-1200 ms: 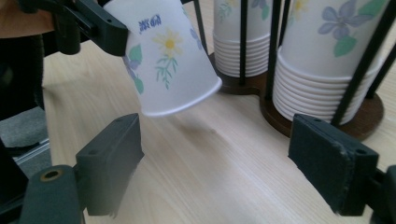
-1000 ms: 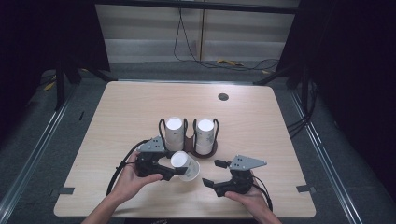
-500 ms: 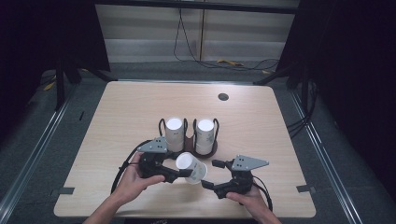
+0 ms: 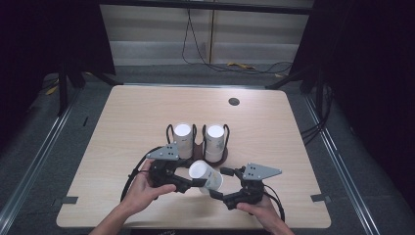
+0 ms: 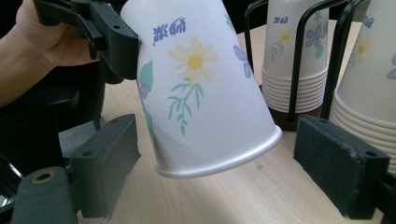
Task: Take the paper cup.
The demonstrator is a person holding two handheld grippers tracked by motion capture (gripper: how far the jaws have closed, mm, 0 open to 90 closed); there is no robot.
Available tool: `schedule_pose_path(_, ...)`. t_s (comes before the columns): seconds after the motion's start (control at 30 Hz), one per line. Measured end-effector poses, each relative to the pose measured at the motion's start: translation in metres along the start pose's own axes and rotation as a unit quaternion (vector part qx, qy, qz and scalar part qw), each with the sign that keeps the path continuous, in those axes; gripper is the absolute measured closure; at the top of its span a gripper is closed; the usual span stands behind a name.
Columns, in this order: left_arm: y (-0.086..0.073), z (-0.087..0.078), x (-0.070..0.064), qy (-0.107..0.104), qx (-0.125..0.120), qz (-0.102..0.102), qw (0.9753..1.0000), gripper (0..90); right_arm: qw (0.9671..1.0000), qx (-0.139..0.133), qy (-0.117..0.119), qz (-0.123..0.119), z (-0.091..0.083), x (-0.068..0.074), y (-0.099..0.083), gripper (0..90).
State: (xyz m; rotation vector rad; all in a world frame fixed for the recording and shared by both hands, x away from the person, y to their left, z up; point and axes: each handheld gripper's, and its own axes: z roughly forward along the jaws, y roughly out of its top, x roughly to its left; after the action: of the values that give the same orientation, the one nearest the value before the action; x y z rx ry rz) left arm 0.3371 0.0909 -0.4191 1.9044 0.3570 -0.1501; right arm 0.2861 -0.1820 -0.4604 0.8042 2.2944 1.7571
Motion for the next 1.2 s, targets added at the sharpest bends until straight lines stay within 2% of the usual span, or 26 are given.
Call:
schedule_pose_path(0.1,0.0006,0.0012,-0.0017,-0.006,0.0,0.001,1.0,34.8,1.0,0.001,0.004,0.0,0.0012,0.0005,-0.0004,14.1)
schedule_pose_path(0.2,0.0008,0.0027,-0.0035,-0.004,0.005,0.009,0.9999,34.8,0.9999,0.005,0.013,-0.003,0.0029,0.0005,-0.001,14.3)
schedule_pose_path(0.4,0.0004,0.0062,-0.005,-0.015,0.006,0.003,0.9999,34.8,0.9998,0.008,0.017,-0.004,0.0049,0.0013,-0.002,14.5)
schedule_pose_path(0.77,-0.002,0.0063,-0.0017,-0.029,-0.004,-0.01,0.9995,34.7,0.9996,0.012,0.026,-0.007,0.0066,0.0025,-0.0037,21.4)
schedule_pose_path(1.03,-0.0039,0.0067,-0.0003,-0.027,0.006,-0.003,0.9996,33.3,0.999,0.026,0.031,-0.019,0.0069,0.0022,-0.0042,25.4)
schedule_pose_path(1.13,-0.0041,0.0085,-0.0002,-0.025,0.01,-0.008,0.9996,24.8,0.9988,0.028,0.034,-0.02,0.0071,0.0025,-0.0041,26.1)
schedule_pose_path(1.2,-0.0044,0.0092,-0.0003,-0.024,0.015,-0.006,0.9996,23.7,0.9987,0.033,0.034,-0.019,0.0073,0.003,-0.0043,26.3)
